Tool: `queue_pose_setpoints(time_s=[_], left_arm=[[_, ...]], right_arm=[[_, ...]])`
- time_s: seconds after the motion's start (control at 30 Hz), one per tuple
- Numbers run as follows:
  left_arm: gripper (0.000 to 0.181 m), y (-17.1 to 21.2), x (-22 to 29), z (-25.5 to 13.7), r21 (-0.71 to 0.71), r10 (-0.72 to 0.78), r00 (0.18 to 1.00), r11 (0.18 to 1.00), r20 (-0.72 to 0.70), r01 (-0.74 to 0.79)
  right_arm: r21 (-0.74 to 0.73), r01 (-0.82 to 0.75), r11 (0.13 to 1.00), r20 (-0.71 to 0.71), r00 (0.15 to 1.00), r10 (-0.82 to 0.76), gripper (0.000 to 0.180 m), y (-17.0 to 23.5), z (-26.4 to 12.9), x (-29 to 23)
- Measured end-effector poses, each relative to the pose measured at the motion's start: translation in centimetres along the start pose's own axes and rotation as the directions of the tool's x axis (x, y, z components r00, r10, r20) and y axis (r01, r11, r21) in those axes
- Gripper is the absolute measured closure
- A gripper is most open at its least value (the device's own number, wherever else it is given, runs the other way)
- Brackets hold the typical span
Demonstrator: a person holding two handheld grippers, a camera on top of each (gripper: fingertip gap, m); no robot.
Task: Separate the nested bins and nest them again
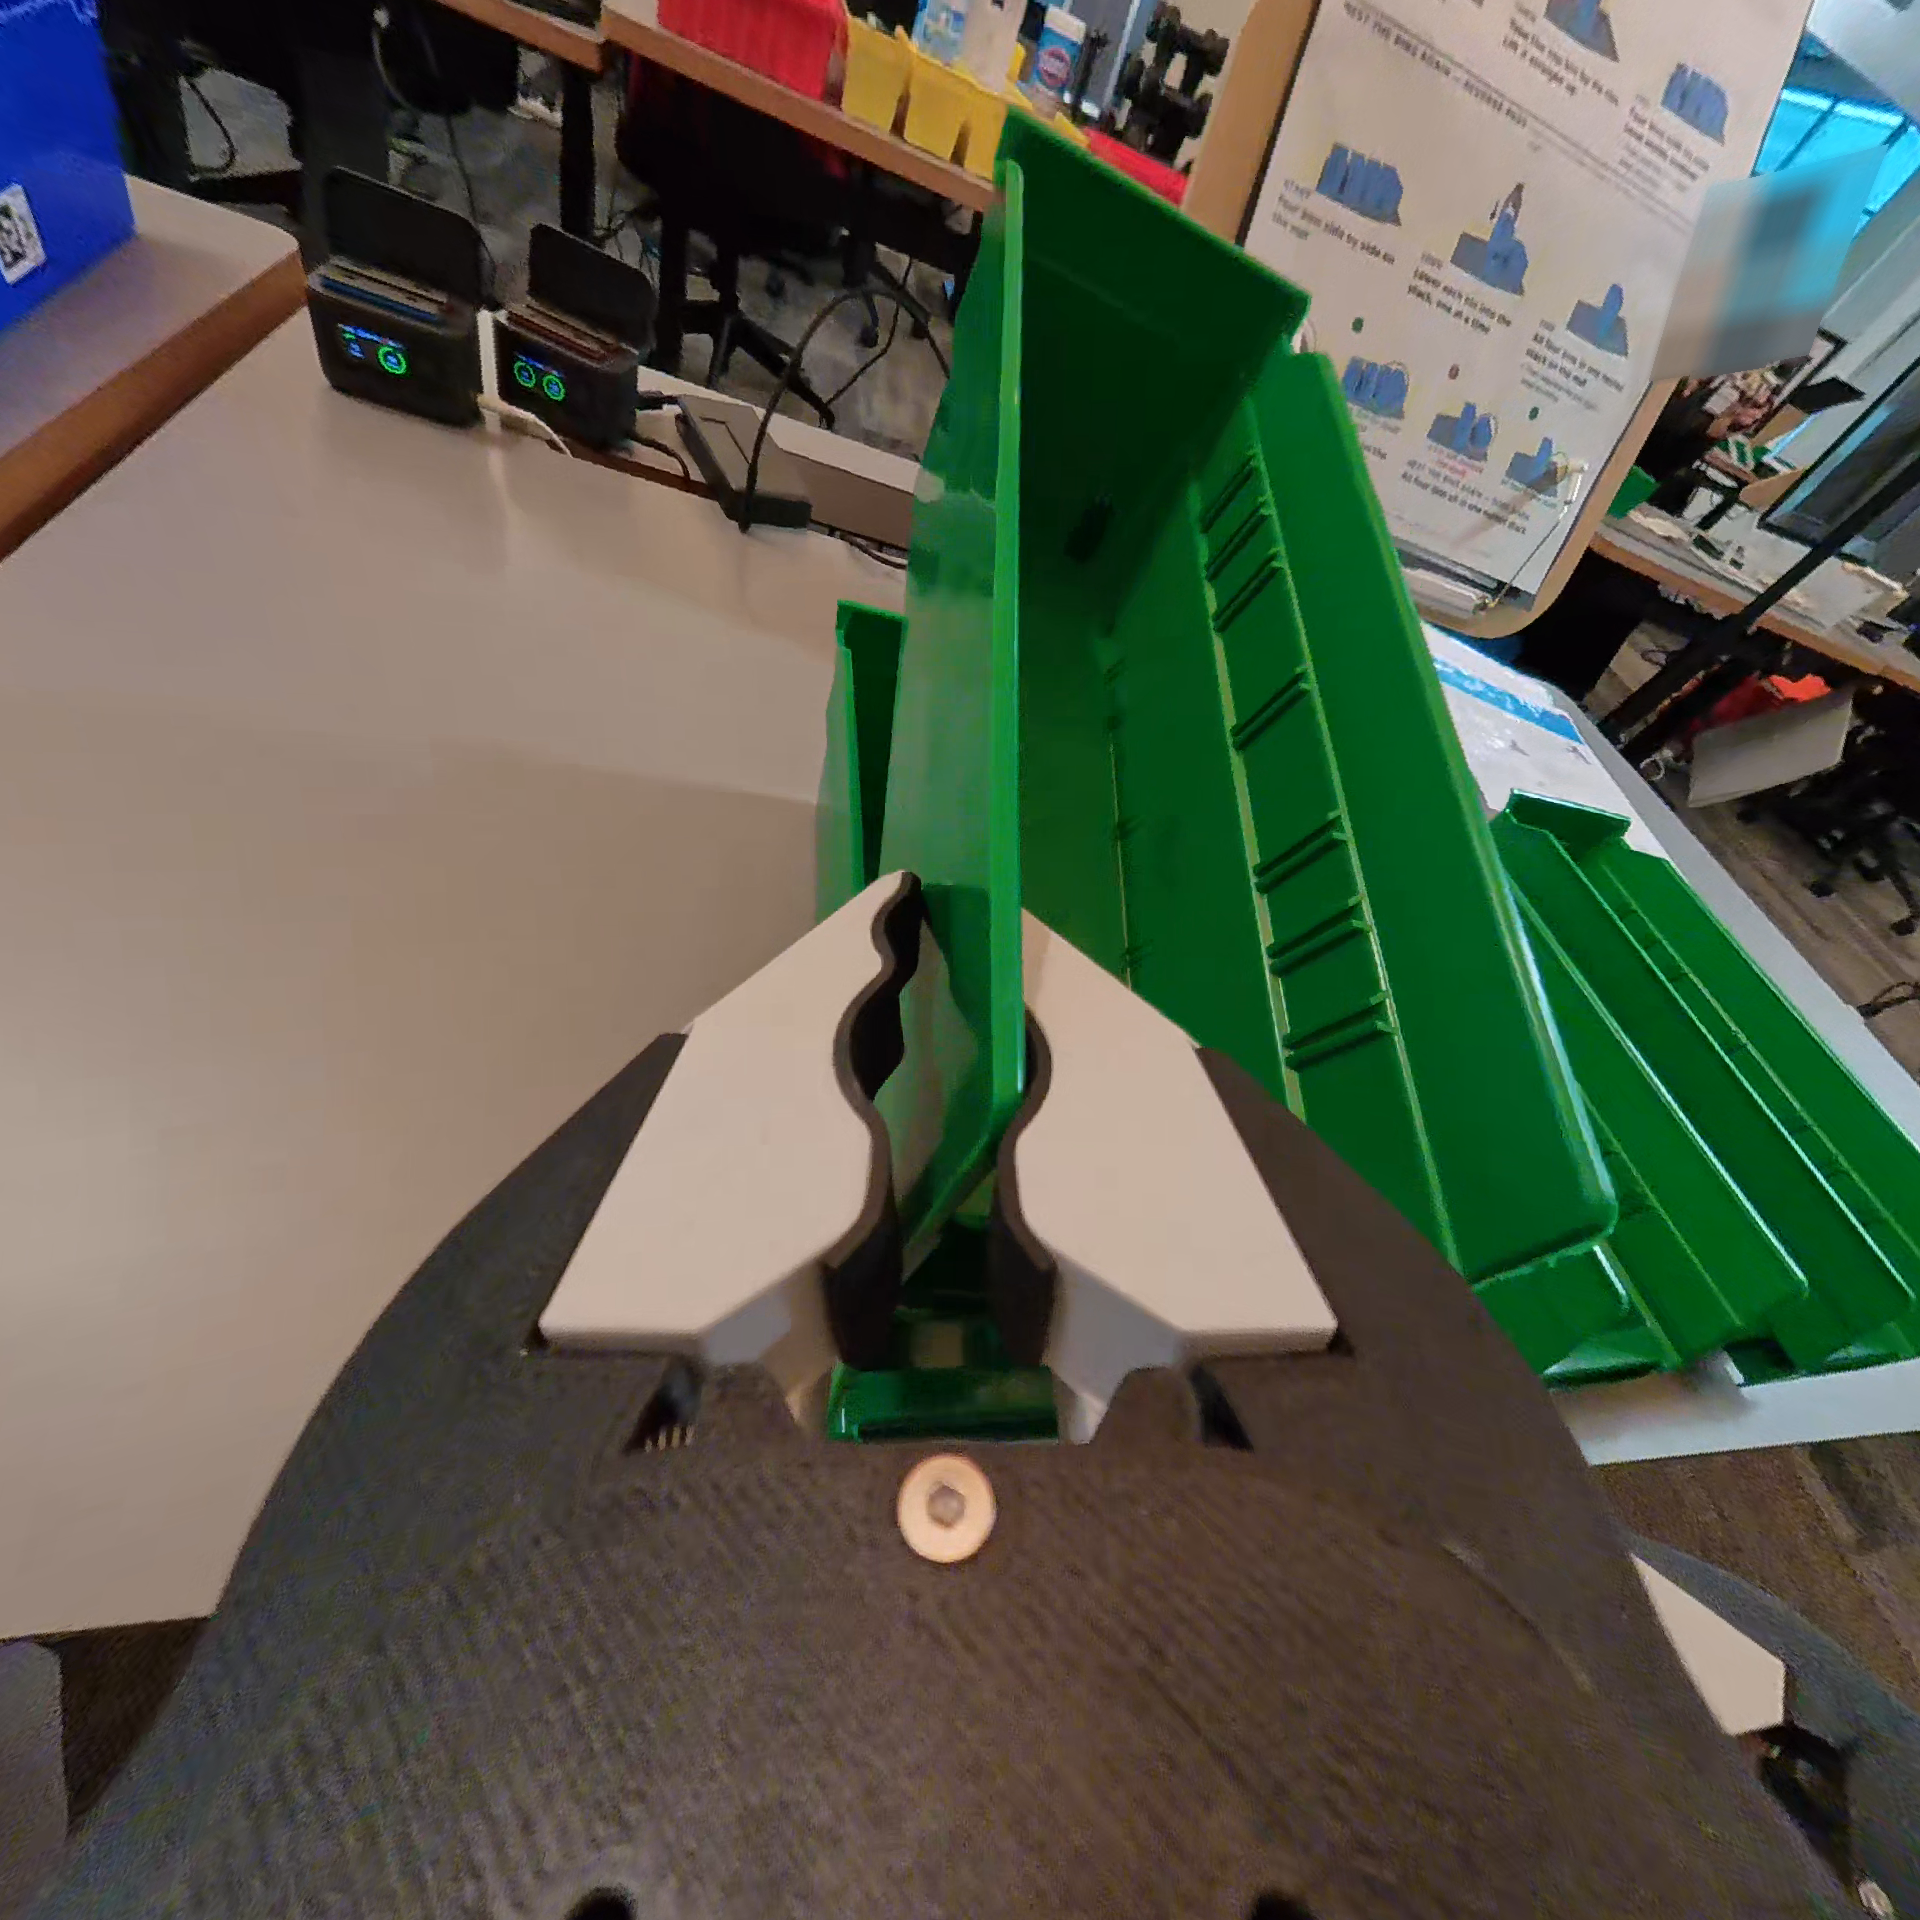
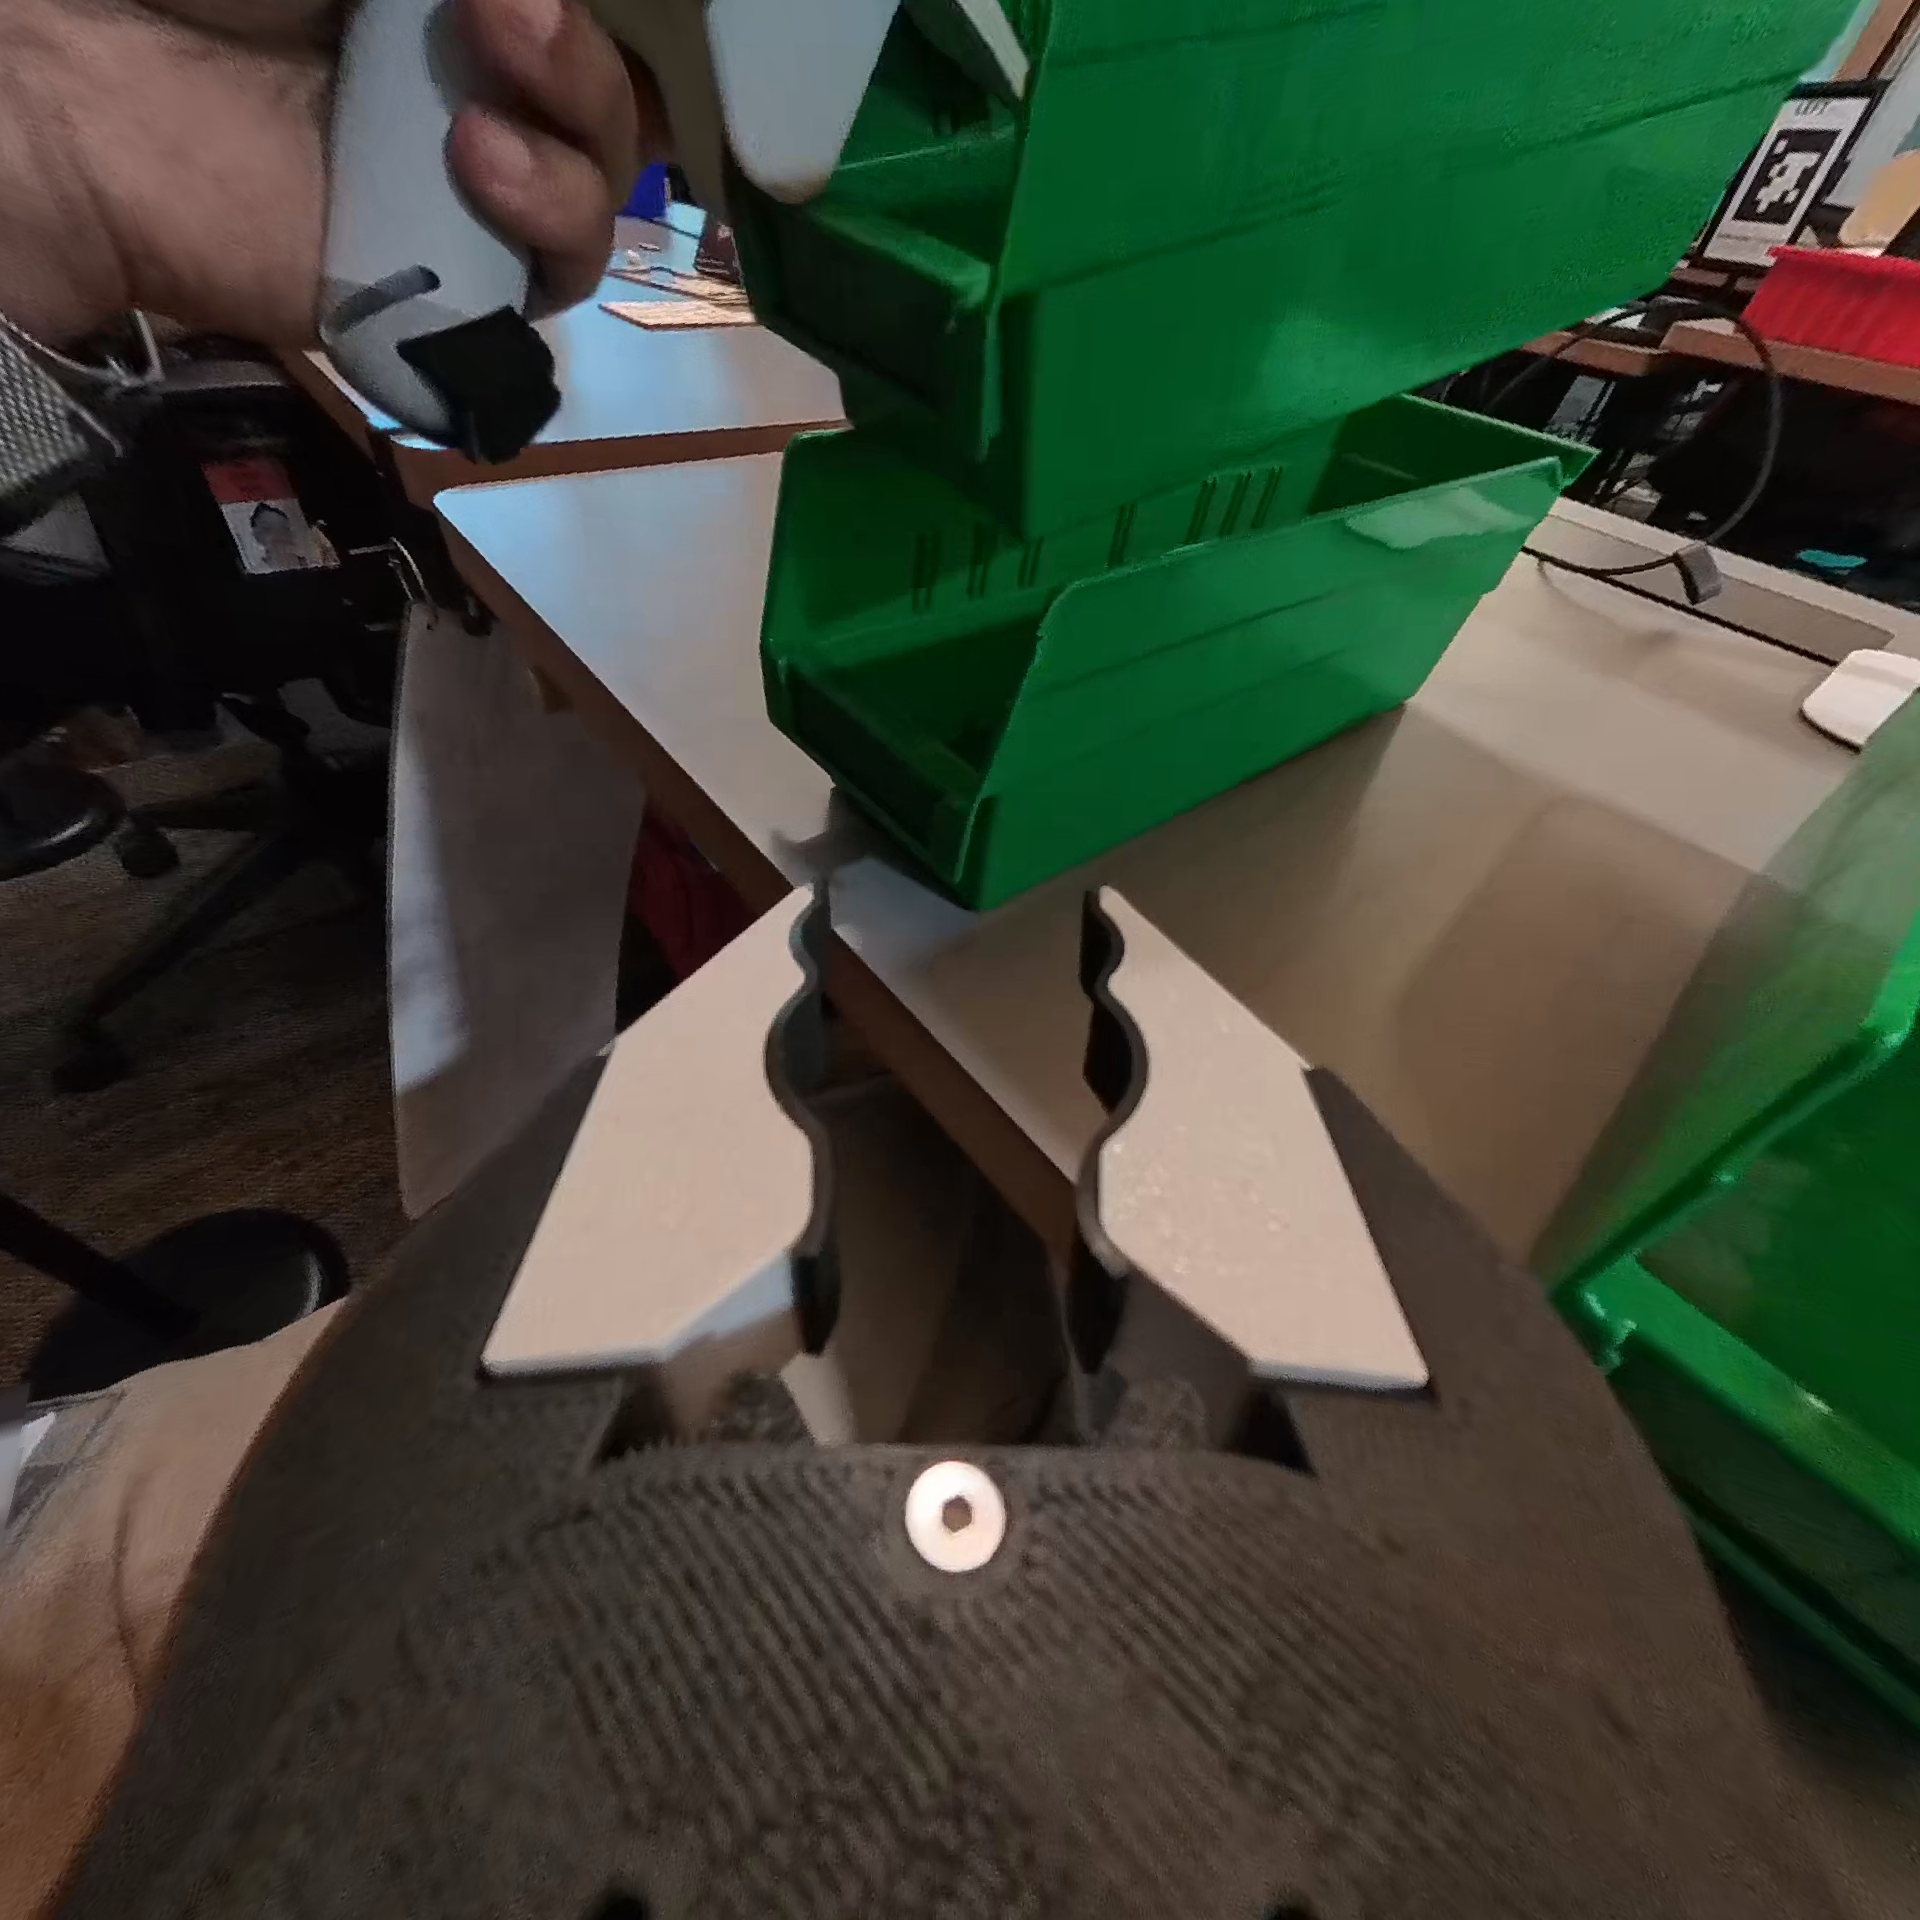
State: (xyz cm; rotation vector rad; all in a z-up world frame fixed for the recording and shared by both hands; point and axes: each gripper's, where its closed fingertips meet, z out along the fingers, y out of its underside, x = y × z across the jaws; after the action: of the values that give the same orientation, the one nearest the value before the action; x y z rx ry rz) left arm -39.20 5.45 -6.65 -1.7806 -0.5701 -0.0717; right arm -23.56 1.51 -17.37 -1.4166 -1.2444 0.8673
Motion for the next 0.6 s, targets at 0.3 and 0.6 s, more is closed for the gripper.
queue_pose_setpoints(time_s=[0.3, 0.6], left_arm=[[0.176, 0.8, 1.1, 0.1, -0.024, -0.049, 0.999, 0.999, -0.014, 0.049], [0.175, 1.9, 0.6, 0.8, -0.049, -0.011, 0.999, 0.999, 0.033, 0.012]], right_arm=[[0.008, 0.02, 1.0, 0.016, 1.0, -0.02, 0.136, -0.3, -0.2, -0.6], [0.01, 0.021, 1.0, 0.024, 0.999, -0.021, 0.139, -0.3, -0.2, -0.7]])
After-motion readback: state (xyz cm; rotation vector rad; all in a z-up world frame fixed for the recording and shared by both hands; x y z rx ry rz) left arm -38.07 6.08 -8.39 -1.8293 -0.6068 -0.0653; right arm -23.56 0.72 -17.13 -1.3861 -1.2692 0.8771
